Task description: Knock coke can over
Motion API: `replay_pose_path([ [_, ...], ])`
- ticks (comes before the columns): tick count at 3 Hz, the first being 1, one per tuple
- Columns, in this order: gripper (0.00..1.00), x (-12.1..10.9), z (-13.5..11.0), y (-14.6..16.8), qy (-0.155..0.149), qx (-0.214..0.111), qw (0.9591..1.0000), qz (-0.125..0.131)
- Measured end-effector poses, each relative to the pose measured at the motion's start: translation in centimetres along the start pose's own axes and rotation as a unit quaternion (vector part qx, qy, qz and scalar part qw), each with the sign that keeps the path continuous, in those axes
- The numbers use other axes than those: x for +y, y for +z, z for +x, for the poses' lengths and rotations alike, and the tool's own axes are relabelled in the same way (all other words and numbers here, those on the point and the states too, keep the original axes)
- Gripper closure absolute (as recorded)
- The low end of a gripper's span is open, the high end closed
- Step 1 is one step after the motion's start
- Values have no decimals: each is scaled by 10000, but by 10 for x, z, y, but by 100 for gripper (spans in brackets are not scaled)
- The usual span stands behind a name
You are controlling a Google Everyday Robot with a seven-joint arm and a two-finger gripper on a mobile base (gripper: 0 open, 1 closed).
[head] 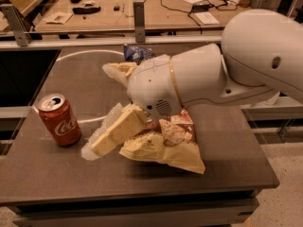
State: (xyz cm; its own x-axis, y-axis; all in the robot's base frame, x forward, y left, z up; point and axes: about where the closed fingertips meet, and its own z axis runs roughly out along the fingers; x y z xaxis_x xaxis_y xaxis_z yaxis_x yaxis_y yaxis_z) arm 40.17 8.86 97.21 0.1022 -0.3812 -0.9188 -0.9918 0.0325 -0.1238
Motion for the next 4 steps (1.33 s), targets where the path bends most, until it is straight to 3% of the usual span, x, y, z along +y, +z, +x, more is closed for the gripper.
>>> replay_pose_path([
  [2, 0, -17, -4, 62, -41, 241, 9993, -296],
  [4, 0, -43, 17, 111, 99, 292, 9981, -526],
])
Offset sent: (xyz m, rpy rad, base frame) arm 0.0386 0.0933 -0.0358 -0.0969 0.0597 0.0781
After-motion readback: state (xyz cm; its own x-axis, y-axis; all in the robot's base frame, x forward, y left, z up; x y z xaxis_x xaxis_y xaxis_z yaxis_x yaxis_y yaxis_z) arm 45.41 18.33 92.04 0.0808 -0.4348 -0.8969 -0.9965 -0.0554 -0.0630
